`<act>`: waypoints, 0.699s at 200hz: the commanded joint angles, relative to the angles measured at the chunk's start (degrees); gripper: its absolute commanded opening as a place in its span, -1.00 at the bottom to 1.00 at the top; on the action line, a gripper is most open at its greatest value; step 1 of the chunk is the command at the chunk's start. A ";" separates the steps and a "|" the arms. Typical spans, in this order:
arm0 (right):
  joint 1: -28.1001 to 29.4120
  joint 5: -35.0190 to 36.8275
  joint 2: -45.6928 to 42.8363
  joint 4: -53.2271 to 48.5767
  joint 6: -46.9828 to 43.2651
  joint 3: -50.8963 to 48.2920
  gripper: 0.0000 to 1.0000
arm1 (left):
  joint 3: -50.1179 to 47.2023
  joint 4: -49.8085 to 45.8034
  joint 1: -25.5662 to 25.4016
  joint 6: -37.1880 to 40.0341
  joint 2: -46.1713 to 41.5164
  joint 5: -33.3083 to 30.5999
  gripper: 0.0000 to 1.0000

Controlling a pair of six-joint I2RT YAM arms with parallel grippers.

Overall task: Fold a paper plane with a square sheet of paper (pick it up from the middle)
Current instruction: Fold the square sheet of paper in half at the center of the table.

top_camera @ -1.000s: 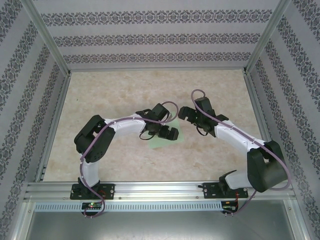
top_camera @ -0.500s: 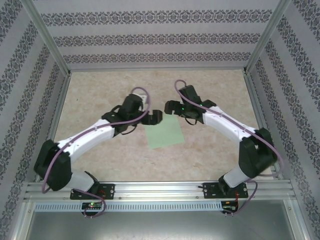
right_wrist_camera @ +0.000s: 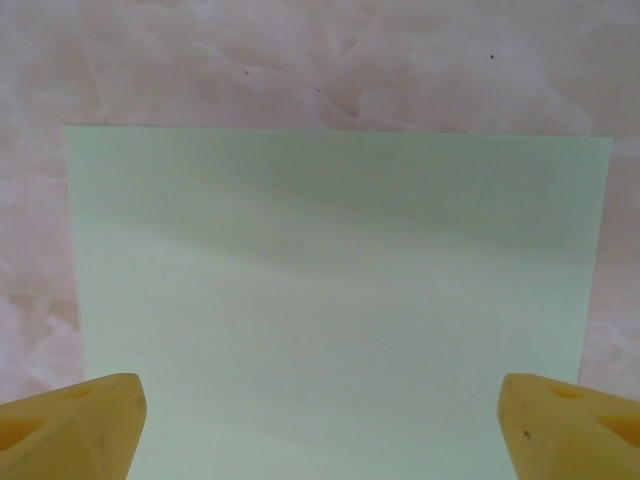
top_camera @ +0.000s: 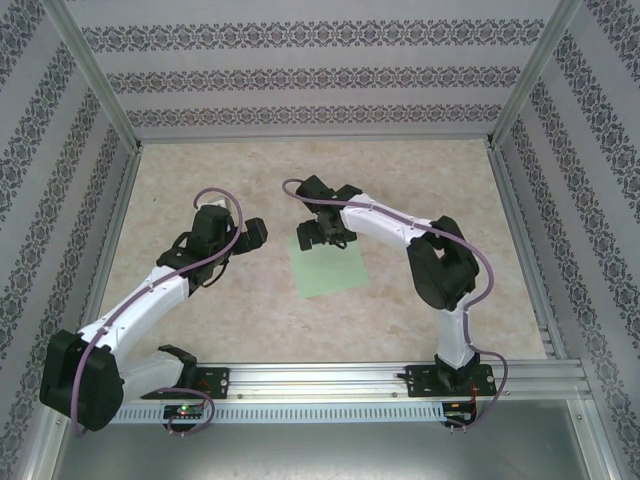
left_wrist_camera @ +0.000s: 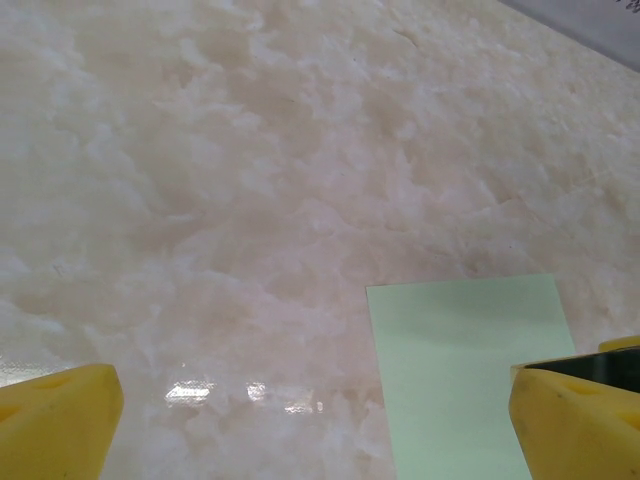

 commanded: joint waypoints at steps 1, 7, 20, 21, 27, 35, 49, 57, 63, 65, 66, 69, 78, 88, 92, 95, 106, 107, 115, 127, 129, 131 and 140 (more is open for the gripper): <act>1.26 1.90 1.78 -5.98 -1.87 2.21 0.89 | -1.22 3.14 0.44 -1.01 -0.68 -0.82 1.00; 1.34 -0.17 2.23 -5.53 -2.21 2.31 0.89 | -1.51 3.62 0.46 -1.13 -0.72 -0.87 1.00; 1.34 -1.40 3.24 -5.41 -1.41 2.73 0.92 | -1.60 3.61 0.46 -1.41 -0.51 -1.17 1.00; 1.30 -1.48 3.31 -5.36 -1.37 2.75 0.93 | -1.62 3.62 0.44 -1.37 -0.50 -1.17 1.00; 1.35 -2.17 3.76 -4.95 -1.16 2.55 0.93 | -1.52 3.72 0.50 -1.22 -0.57 -1.01 1.00; 1.29 -2.61 4.48 -5.02 -1.00 2.71 0.93 | -1.43 3.70 0.44 -1.13 -0.53 -0.94 1.00; 1.35 -3.10 5.56 -4.74 -0.81 2.83 0.94 | -1.20 3.29 0.46 -1.02 -0.45 -0.78 1.00; 1.37 -3.31 5.98 -4.65 -0.88 2.87 0.94 | -1.04 3.00 0.47 -0.76 -0.54 -0.65 1.00; 1.40 -3.41 6.26 -4.59 -0.95 3.02 0.94 | -0.98 2.87 0.50 -0.62 -0.59 -0.48 1.00; 1.39 -3.34 6.40 -4.67 -0.91 3.13 0.94 | -0.99 2.85 0.46 -0.62 -0.59 -0.47 1.00; 1.37 -3.37 6.43 -4.68 -0.94 3.16 0.94 | -1.00 2.81 0.44 -0.62 -0.63 -0.43 1.00; 1.42 -3.36 6.64 -4.78 -0.98 3.38 0.94 | -1.05 2.83 0.50 -0.58 -0.67 -0.37 1.00; 1.38 -2.65 6.90 -5.04 -1.00 3.72 0.95 | -1.26 2.76 0.48 -0.48 -0.85 -0.45 1.00; 1.30 -2.46 7.02 -4.50 -1.06 3.53 0.96 | -1.43 2.66 0.48 -0.50 -1.00 -0.47 1.00; 1.29 -2.73 7.19 -4.37 -1.16 3.59 0.96 | -1.42 2.53 0.45 -0.53 -1.07 -0.46 1.00; 1.28 -2.94 7.36 -4.28 -1.17 3.62 0.96 | -1.46 2.53 0.50 -0.51 -1.07 -0.47 1.00; 1.30 -3.36 8.12 -4.55 -1.11 4.02 0.96 | -1.40 2.49 0.51 -0.45 -1.03 -0.43 1.00; 1.32 -3.43 8.21 -4.58 -1.09 4.05 0.96 | -1.43 2.49 0.51 -0.49 -1.07 -0.40 1.00; 1.30 -3.76 8.55 -4.57 -1.03 4.08 0.96 | -1.42 2.53 0.48 -0.58 -1.05 -0.34 1.00; 1.30 -4.66 9.25 -4.17 -0.75 3.61 0.96 | -1.32 2.54 0.47 -0.54 -0.86 -0.12 1.00; 1.27 -4.71 9.37 -4.17 -0.66 3.63 0.96 | -1.36 2.51 0.50 -0.49 -0.85 -0.12 1.00; 1.31 -4.61 9.58 -4.30 -0.57 3.64 0.96 | -1.37 2.50 0.48 -0.46 -0.81 -0.12 1.00; 1.43 -4.05 10.29 -4.71 -0.05 3.64 0.96 | -1.15 2.28 0.50 -0.26 -0.68 -0.05 1.00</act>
